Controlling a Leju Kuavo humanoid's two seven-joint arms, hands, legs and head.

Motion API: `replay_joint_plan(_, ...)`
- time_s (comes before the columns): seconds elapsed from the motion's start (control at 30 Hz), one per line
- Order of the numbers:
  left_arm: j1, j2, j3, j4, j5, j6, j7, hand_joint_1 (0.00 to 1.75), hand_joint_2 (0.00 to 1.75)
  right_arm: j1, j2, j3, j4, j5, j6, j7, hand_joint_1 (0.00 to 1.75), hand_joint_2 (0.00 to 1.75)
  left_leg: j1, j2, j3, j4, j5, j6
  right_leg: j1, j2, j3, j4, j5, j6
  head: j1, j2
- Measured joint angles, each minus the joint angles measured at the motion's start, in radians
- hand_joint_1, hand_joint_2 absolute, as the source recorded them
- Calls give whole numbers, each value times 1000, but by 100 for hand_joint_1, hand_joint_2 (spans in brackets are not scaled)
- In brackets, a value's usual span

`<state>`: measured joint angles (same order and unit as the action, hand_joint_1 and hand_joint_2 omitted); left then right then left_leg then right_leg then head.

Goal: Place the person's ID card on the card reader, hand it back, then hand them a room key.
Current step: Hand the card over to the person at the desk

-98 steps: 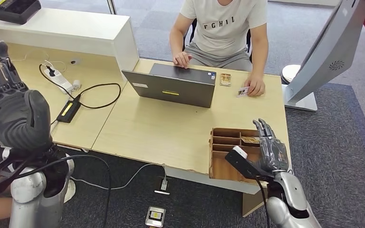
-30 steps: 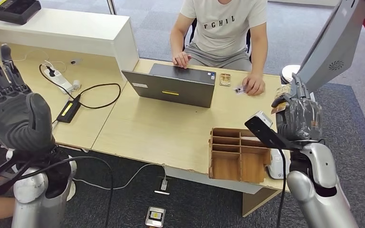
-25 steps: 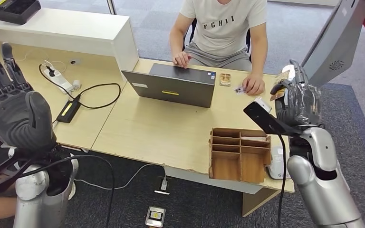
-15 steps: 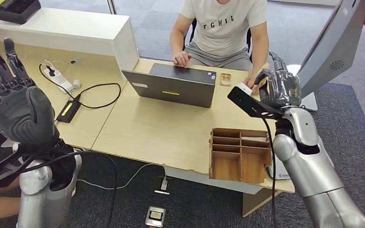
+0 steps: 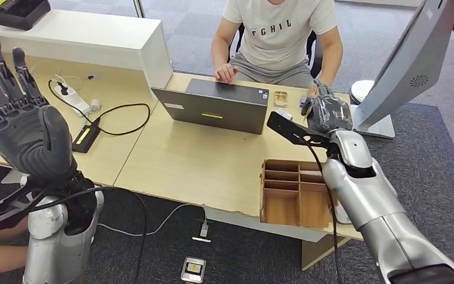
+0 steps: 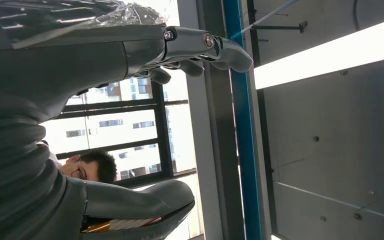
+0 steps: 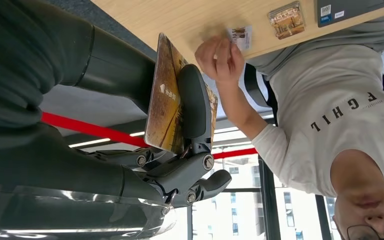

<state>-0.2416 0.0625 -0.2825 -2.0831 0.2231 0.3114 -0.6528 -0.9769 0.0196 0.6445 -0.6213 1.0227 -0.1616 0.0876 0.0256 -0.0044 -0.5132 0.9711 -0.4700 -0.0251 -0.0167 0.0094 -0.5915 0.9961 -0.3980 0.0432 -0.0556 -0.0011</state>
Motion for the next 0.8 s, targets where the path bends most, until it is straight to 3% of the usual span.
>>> replay_joint_plan(0.8,15,22,-1,1,0,41,7,0,175,-33,36,46,128,1,6,7,175,175,0,0,0,0,0,0,0,0,0,0,0,0,0,0)
